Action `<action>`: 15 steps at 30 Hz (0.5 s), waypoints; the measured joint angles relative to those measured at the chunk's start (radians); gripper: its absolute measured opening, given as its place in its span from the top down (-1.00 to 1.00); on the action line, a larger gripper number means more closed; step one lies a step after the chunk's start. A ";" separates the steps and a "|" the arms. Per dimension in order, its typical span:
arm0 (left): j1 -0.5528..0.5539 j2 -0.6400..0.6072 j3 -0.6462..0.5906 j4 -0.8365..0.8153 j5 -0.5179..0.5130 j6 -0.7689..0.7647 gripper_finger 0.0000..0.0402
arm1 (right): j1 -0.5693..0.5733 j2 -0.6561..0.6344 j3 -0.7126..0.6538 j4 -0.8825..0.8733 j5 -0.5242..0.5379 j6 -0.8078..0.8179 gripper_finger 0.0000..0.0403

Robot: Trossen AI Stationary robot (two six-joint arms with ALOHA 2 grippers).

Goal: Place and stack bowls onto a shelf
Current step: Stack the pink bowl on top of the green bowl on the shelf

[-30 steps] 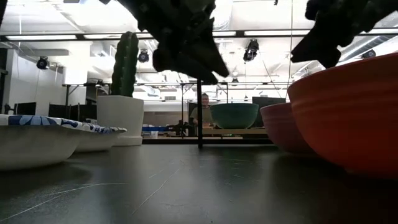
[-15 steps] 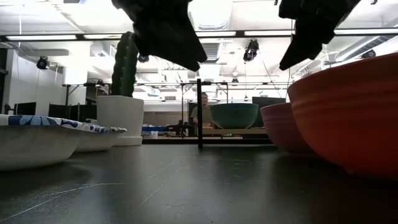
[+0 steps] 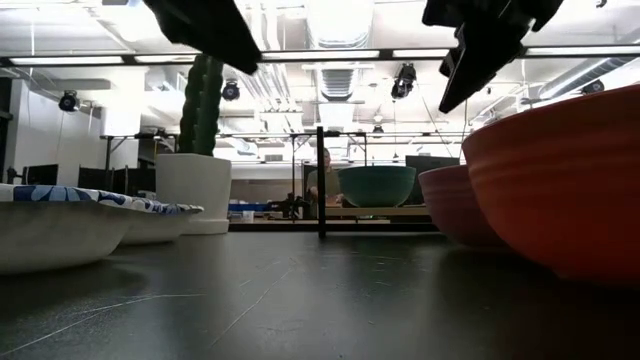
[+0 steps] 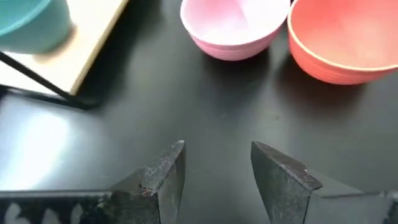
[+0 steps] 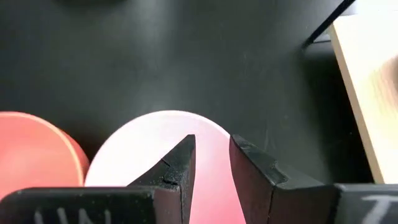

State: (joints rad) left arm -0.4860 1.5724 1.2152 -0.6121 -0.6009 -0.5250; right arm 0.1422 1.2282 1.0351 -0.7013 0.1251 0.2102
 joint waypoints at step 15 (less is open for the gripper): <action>-0.047 -0.168 -0.187 -0.031 -0.157 -0.096 0.18 | -0.077 0.207 0.124 -0.175 -0.067 -0.323 0.17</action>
State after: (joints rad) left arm -0.5329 1.4041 1.0279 -0.6434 -0.7575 -0.6213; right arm 0.0651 1.4350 1.1591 -0.8763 0.0586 -0.1131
